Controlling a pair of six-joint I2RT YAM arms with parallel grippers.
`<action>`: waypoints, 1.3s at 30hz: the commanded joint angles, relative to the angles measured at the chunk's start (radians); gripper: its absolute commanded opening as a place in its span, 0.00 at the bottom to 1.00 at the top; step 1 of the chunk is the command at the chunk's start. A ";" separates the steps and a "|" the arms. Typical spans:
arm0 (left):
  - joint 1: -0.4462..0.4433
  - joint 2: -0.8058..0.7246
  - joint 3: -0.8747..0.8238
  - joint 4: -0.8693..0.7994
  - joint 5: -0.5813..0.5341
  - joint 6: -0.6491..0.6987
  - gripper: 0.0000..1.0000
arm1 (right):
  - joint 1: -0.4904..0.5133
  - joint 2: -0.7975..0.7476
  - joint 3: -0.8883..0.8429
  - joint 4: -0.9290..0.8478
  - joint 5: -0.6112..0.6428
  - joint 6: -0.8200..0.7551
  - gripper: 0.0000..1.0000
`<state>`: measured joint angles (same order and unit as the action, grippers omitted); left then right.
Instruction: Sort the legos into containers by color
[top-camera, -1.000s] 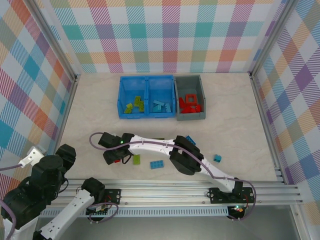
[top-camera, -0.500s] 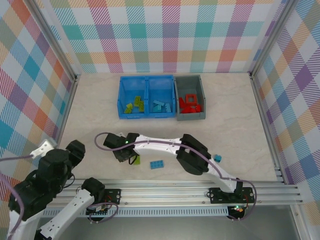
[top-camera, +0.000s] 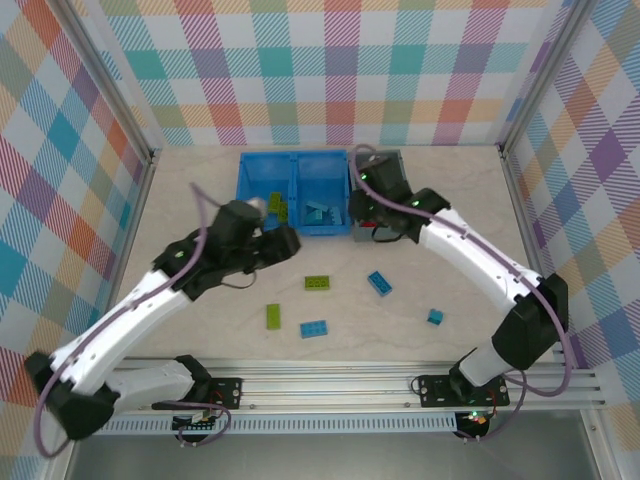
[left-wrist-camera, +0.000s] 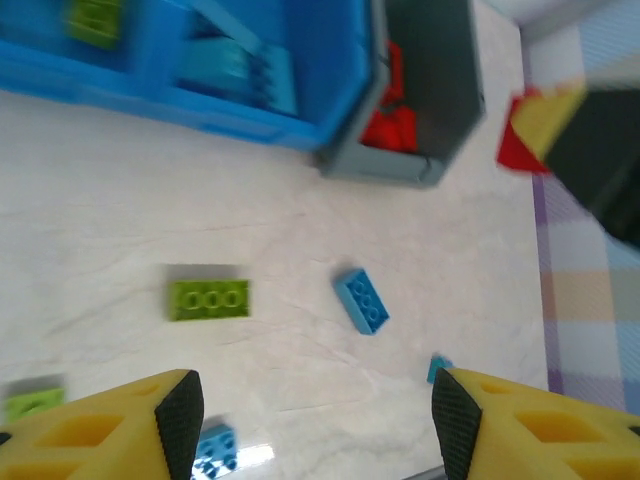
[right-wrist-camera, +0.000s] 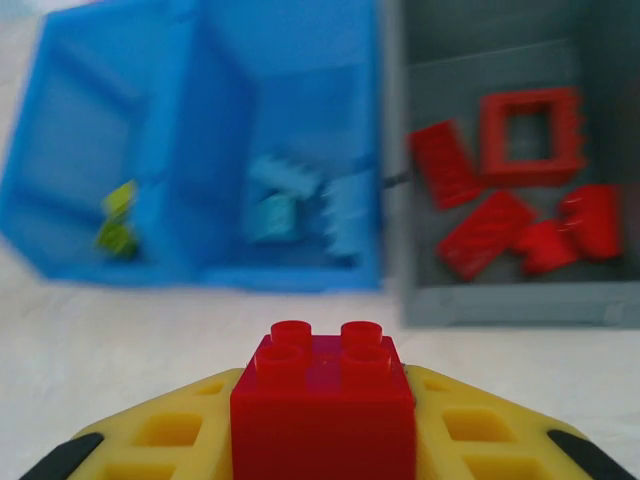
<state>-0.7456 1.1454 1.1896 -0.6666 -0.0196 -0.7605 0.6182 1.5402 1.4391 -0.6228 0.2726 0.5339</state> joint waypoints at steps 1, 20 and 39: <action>-0.108 0.121 0.100 0.169 -0.054 0.066 0.64 | -0.088 0.085 0.042 -0.016 -0.077 -0.062 0.34; -0.298 0.627 0.567 0.167 -0.382 0.253 0.65 | -0.277 0.758 0.719 -0.146 -0.263 -0.150 0.35; -0.298 0.512 0.397 0.141 -0.394 0.201 0.65 | -0.293 0.656 0.723 -0.155 -0.284 -0.173 0.54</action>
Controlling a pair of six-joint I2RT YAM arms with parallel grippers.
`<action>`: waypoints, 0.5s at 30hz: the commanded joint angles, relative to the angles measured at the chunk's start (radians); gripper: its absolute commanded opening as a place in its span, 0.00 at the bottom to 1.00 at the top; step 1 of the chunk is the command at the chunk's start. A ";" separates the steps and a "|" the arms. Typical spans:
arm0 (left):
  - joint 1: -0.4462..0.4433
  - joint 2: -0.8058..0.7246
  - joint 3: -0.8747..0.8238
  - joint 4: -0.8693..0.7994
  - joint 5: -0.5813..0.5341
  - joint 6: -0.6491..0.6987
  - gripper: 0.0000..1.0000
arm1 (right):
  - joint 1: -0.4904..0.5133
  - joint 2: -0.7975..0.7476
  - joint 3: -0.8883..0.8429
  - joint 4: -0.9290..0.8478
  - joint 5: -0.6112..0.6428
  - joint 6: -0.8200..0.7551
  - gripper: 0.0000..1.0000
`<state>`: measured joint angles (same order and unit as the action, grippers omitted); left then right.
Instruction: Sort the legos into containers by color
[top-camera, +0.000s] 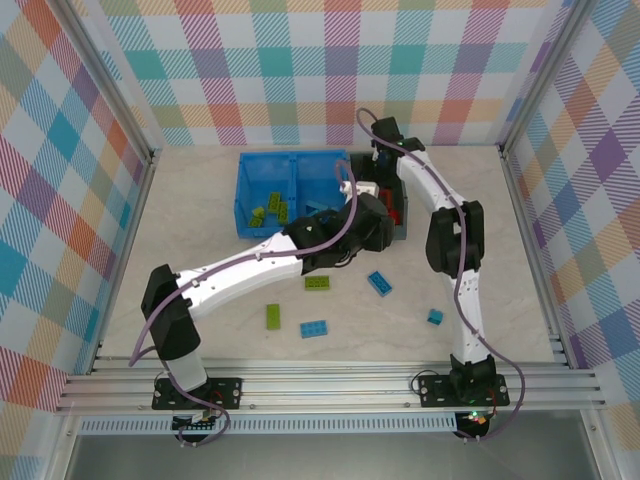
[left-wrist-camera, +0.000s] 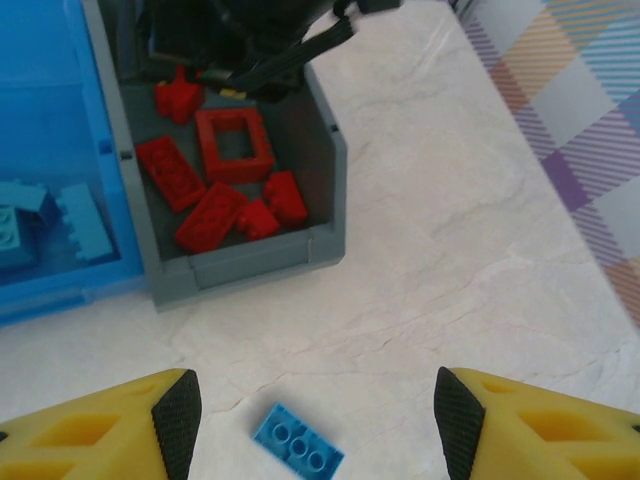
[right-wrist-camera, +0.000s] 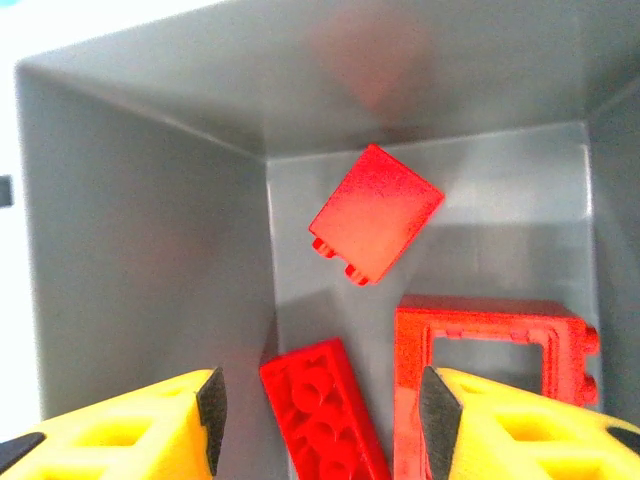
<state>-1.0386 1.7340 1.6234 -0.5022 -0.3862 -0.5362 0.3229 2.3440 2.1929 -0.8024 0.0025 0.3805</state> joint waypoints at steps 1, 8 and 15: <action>-0.005 -0.089 -0.052 -0.030 -0.029 -0.032 0.65 | 0.002 -0.182 -0.046 0.030 -0.007 -0.022 0.54; -0.005 -0.199 -0.179 -0.098 -0.039 -0.066 0.67 | 0.028 -0.535 -0.285 0.074 0.043 -0.036 0.54; -0.005 -0.307 -0.314 -0.178 -0.038 -0.105 0.71 | 0.060 -0.971 -0.647 0.064 0.006 -0.017 0.60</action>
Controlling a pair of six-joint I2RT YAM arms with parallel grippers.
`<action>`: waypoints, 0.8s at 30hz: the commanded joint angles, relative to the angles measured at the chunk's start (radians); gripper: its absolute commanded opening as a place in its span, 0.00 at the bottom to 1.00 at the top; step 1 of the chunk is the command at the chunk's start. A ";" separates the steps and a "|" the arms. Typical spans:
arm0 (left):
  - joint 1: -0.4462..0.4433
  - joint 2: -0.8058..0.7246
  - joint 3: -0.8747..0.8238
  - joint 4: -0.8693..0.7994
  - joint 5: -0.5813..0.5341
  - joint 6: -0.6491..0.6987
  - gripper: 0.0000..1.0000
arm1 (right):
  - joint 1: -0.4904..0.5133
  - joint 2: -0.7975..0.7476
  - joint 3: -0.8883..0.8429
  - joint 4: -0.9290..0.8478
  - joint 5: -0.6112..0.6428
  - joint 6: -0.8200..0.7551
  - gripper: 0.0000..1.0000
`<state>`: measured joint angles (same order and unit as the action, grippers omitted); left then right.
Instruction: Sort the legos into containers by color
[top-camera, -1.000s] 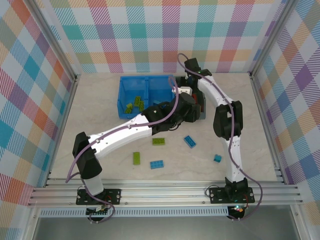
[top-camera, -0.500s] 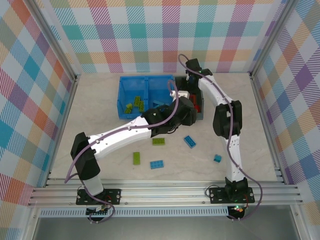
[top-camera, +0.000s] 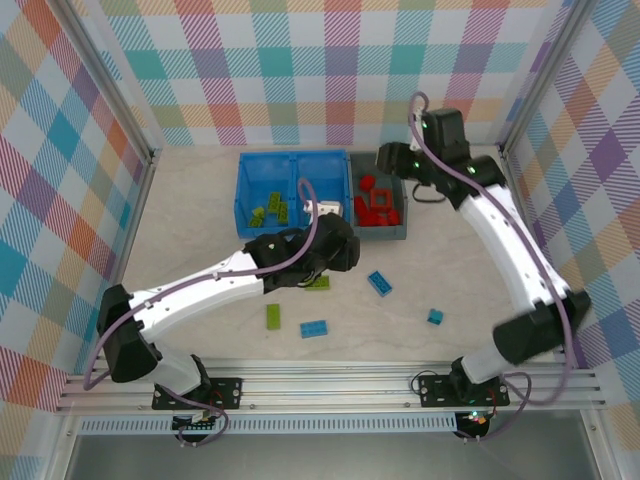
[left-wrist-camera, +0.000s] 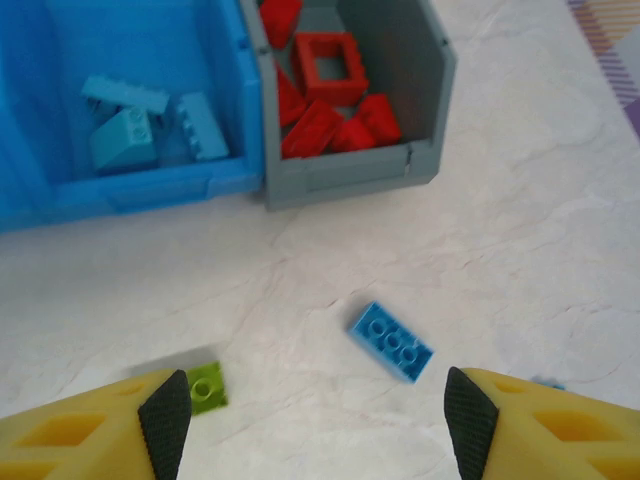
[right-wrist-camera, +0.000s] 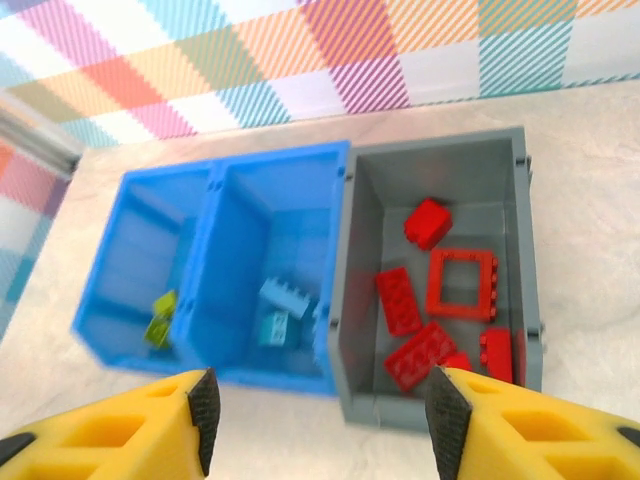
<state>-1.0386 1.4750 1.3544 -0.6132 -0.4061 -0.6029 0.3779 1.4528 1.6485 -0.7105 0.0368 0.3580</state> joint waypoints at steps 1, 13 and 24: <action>-0.005 -0.064 -0.065 -0.070 -0.009 -0.061 0.72 | 0.008 -0.141 -0.145 -0.041 -0.052 0.012 0.61; -0.039 0.218 0.018 -0.059 0.170 -0.472 0.78 | 0.015 -0.610 -0.409 -0.270 -0.434 0.092 0.78; -0.046 0.596 0.341 -0.070 0.219 -0.683 0.84 | 0.015 -0.744 -0.428 -0.342 -0.432 0.110 0.81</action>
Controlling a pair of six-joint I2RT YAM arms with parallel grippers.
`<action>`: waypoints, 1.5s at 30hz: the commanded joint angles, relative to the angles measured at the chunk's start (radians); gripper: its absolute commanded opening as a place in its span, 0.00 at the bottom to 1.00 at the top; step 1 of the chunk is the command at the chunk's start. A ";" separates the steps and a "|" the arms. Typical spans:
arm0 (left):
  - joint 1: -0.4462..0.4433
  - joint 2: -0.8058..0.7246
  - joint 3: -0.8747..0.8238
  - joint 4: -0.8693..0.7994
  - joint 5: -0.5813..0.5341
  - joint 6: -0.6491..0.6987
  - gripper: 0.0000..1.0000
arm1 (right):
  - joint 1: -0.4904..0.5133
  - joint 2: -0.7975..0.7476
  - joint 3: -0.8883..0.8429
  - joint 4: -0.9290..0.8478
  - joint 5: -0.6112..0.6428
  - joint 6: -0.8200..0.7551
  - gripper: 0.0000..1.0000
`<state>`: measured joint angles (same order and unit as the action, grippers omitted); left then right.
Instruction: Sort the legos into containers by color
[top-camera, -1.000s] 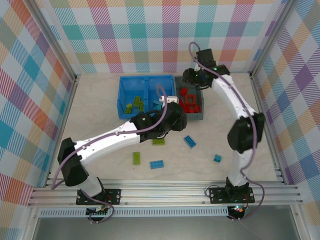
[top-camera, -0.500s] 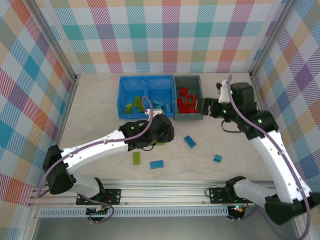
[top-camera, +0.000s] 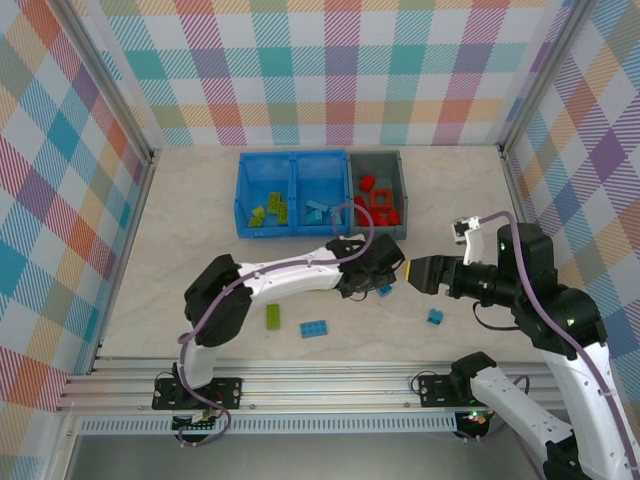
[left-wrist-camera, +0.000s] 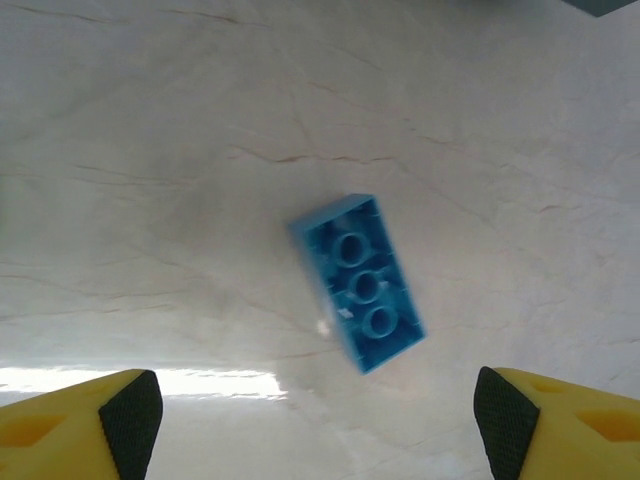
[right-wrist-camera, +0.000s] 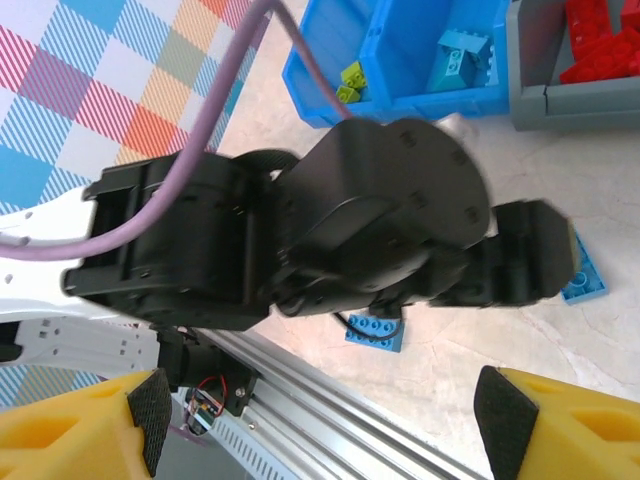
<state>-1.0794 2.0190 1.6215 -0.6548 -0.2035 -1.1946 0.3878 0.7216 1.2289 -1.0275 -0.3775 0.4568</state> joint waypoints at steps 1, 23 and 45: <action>-0.002 0.090 0.113 -0.053 0.015 -0.112 0.84 | 0.005 -0.015 -0.005 -0.024 -0.014 0.011 0.81; 0.044 0.309 0.286 -0.136 0.049 -0.198 0.32 | 0.004 -0.026 -0.009 -0.020 0.031 0.014 0.81; 0.284 -0.071 0.169 -0.201 -0.090 0.307 0.32 | 0.010 0.030 -0.171 0.191 -0.068 0.026 0.78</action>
<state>-0.8764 1.9278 1.7538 -0.8391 -0.2989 -1.0737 0.3882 0.7231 1.0996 -0.9466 -0.3943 0.4667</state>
